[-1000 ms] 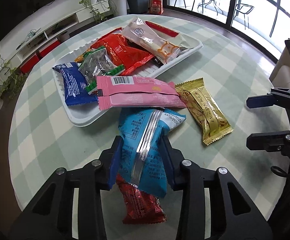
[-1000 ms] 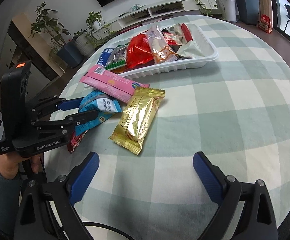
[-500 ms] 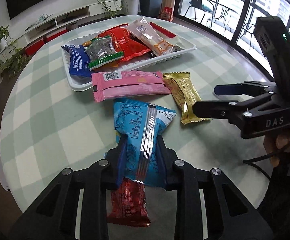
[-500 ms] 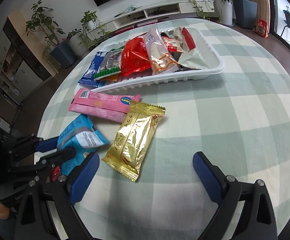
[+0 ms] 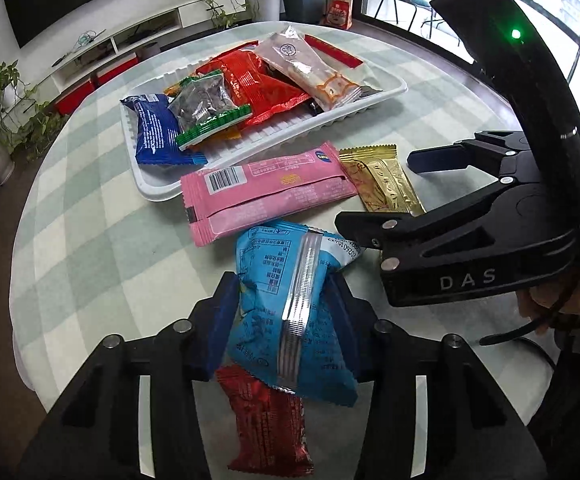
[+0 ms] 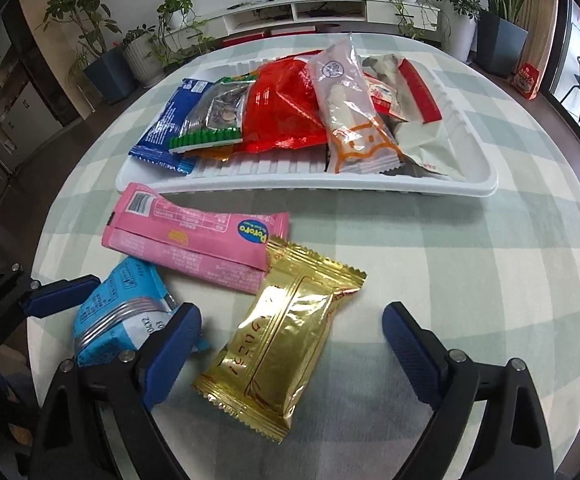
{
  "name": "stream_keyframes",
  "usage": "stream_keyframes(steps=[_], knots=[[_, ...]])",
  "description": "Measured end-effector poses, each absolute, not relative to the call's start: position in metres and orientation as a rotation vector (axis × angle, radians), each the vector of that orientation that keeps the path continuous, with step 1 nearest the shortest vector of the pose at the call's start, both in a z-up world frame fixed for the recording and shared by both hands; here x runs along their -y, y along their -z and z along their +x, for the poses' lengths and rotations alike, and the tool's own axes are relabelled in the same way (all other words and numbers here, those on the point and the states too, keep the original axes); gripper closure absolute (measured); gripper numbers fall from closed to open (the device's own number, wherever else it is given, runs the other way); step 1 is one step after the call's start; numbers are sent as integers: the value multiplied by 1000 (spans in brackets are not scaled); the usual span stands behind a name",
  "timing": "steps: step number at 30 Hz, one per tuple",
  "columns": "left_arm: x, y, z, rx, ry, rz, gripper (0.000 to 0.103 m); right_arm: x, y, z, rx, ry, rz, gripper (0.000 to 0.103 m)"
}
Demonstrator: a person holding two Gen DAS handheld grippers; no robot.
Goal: Organize snacks
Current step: 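Grasp the blue packet with the left tool while the right tool grasps the gold packet, then carry the blue packet and gold packet over the white tray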
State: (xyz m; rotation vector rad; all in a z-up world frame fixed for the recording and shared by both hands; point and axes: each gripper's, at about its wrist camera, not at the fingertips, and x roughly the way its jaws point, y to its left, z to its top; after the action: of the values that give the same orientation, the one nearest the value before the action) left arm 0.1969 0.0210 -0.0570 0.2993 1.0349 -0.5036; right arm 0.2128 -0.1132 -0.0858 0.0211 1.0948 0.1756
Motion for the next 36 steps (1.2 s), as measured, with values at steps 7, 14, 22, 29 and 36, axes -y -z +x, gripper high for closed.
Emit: stream_keyframes(steps=[7,14,22,29,36], knots=[[-16,56,189,-1018,510,355,74,101,90,207,-1073,-165,-108,19],[-18,51,183,-1003,521,336,79,113,82,195,-1073,-190,-92,68],[-28,46,174,-992,528,286,83,137,79,176,-1076,-225,4,71],[-32,38,167,-973,530,254,84,157,65,158,-1015,-234,85,71],[-39,34,153,-972,548,167,83,161,61,149,-1005,-261,126,71]])
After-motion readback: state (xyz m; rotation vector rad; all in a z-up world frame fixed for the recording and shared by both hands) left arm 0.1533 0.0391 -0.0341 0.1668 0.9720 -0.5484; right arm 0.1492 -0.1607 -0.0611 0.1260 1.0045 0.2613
